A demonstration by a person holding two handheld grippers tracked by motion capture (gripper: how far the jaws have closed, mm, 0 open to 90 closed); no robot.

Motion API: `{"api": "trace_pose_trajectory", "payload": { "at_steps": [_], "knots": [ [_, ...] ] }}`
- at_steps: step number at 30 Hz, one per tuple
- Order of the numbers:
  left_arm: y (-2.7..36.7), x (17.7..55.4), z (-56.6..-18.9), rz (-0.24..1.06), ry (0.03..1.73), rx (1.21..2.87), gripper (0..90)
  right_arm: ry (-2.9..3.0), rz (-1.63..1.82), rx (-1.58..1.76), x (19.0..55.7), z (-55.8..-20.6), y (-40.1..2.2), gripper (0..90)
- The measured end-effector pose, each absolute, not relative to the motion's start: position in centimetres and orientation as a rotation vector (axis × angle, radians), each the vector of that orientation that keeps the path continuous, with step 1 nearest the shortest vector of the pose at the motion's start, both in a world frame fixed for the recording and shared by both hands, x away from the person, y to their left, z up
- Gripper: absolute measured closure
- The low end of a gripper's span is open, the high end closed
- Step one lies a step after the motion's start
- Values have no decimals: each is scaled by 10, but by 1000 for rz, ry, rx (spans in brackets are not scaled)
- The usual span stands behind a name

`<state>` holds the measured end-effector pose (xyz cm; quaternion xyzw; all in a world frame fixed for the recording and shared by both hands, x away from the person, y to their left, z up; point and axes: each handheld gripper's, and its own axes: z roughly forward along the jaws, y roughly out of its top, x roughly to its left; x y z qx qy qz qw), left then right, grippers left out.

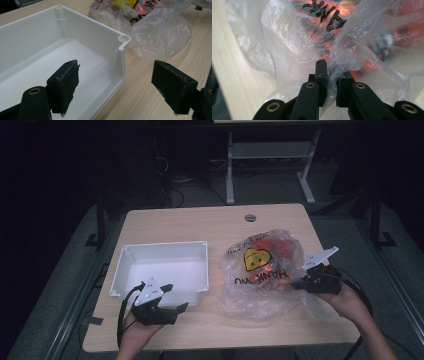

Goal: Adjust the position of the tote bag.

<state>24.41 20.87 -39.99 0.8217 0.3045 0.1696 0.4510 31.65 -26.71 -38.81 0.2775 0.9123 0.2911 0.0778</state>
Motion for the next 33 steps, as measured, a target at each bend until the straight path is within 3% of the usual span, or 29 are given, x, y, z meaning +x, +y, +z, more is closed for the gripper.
{"api": "trace_pose_trajectory", "payload": {
  "at_steps": [21,33],
  "knots": [
    [182,235,-397,372,653,2050,216,2776,1033,781,261,-401,-264,811],
    [169,232,-397,340,599,2060,215,2789,1063,742,251,-399,-259,796]
  ]
}}
